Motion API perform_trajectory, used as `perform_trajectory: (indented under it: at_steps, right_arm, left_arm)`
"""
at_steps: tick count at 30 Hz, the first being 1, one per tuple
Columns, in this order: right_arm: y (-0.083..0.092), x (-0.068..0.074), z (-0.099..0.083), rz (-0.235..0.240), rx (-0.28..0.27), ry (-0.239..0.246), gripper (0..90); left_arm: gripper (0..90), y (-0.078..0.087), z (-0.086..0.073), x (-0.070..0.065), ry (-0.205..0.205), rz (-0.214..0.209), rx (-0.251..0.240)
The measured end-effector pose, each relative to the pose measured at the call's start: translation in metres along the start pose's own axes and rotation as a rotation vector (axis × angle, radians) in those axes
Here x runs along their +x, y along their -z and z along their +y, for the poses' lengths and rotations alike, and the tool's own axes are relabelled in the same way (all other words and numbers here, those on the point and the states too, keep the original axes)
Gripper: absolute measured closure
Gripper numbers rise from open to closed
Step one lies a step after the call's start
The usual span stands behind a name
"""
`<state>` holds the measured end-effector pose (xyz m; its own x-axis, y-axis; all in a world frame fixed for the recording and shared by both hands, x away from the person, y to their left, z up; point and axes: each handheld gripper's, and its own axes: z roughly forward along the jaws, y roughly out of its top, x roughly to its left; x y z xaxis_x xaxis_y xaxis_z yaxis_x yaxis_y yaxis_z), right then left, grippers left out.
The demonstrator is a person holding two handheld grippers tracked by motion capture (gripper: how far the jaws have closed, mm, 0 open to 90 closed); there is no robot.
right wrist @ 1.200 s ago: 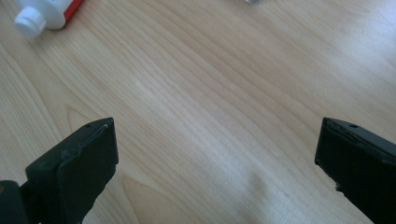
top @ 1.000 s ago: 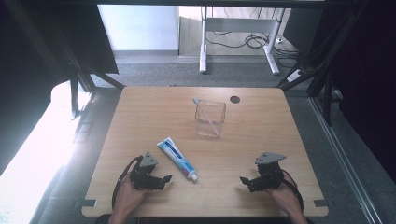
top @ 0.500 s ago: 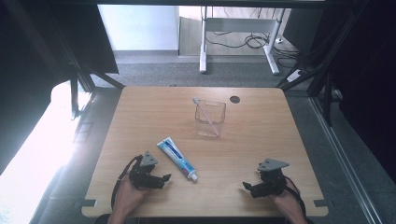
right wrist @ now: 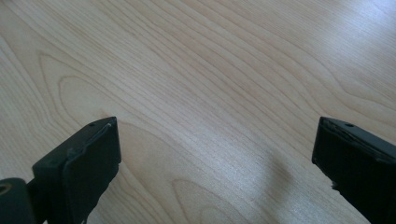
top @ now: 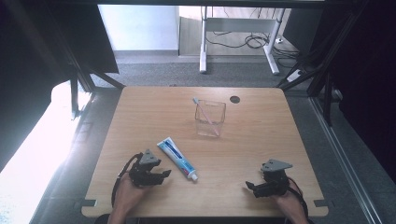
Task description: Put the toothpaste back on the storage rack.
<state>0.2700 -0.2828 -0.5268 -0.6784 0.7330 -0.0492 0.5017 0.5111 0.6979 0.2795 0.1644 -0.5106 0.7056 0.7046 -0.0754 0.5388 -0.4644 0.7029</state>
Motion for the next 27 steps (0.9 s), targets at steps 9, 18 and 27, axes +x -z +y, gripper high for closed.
perform_trajectory:
  at_steps: [9,18,27]
  right_arm:
    - [0.002,-0.005,-0.002,-0.014,-0.005,-0.011,2.8]
    - [0.003,-0.008,-0.004,-0.012,-0.012,-0.029,3.7]
    - [0.004,-0.009,-0.004,-0.005,-0.025,-0.047,4.1]
  left_arm:
    - [67.9,-0.003,0.012,-0.006,-0.037,-0.023,0.024]
    - [89.6,-0.009,0.027,-0.013,-0.072,-0.051,0.032]
    - [89.9,-0.025,0.047,-0.022,-0.104,-0.074,0.054]
